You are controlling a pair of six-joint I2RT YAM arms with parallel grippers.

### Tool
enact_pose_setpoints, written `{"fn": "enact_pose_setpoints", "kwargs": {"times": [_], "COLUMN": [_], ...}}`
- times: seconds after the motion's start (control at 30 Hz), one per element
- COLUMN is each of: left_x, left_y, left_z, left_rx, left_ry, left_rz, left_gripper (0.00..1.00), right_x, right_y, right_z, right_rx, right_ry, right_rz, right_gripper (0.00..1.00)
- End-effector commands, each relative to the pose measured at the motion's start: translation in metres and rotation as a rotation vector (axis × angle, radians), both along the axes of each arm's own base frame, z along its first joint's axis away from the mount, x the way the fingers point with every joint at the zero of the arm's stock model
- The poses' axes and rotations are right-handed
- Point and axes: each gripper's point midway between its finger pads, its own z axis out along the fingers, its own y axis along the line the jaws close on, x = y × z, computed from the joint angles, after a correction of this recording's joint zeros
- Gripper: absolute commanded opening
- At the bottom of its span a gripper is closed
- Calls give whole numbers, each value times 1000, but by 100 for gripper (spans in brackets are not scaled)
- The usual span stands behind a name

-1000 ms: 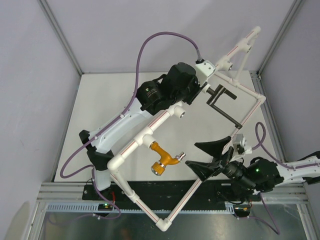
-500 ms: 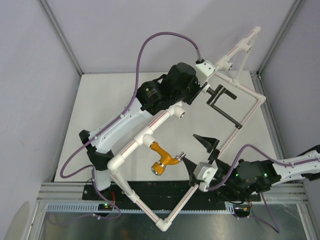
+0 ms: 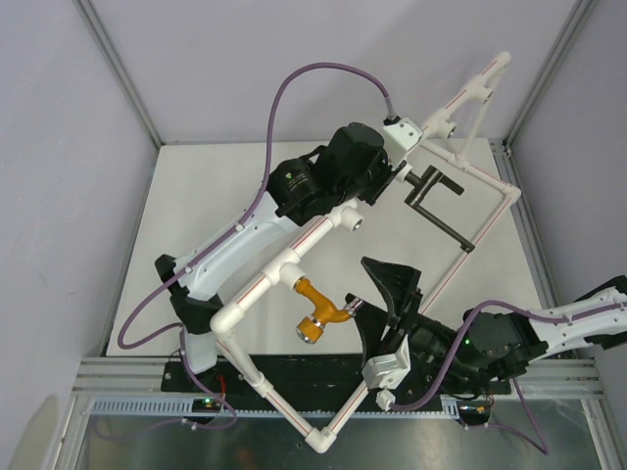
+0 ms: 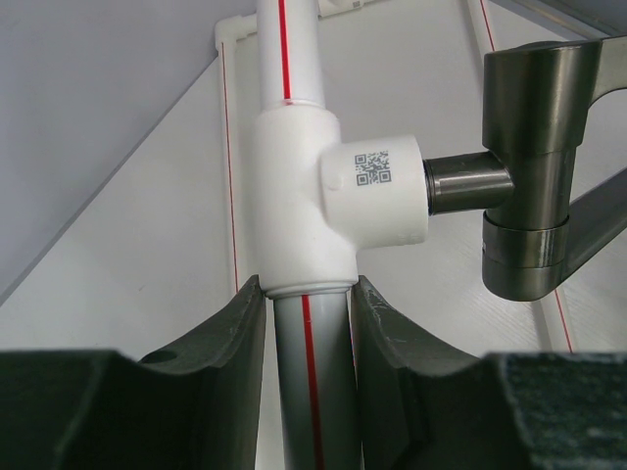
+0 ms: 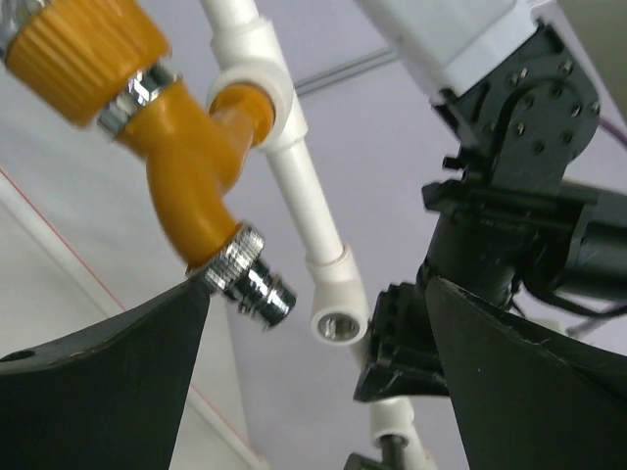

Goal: Install the water faucets
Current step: Screw the water faucet onto the adaptor.

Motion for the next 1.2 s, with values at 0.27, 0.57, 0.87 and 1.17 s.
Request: {"fn": "enact_pose_setpoints", "kwargs": {"times": [0.27, 0.57, 0.87, 1.17], "left_x": [-4, -5, -5, -4], "left_y": [63, 62, 60, 60], "left_z": [-169, -168, -167, -164], "left_rx": [587, 579, 576, 573], "left_ry": [296, 296, 294, 287], "left_rz": [29, 27, 24, 26], "left_gripper": [9, 9, 9, 9], "right_x": [-32, -42, -36, -40], "right_y": [53, 71, 76, 81], "right_z": [3, -7, -26, -31], "right_rx": [-146, -175, -200, 151], "right_ry": [-118, -117, -64, 389], "right_rz": [110, 135, 76, 82], "right_gripper": [99, 93, 16, 0]}}
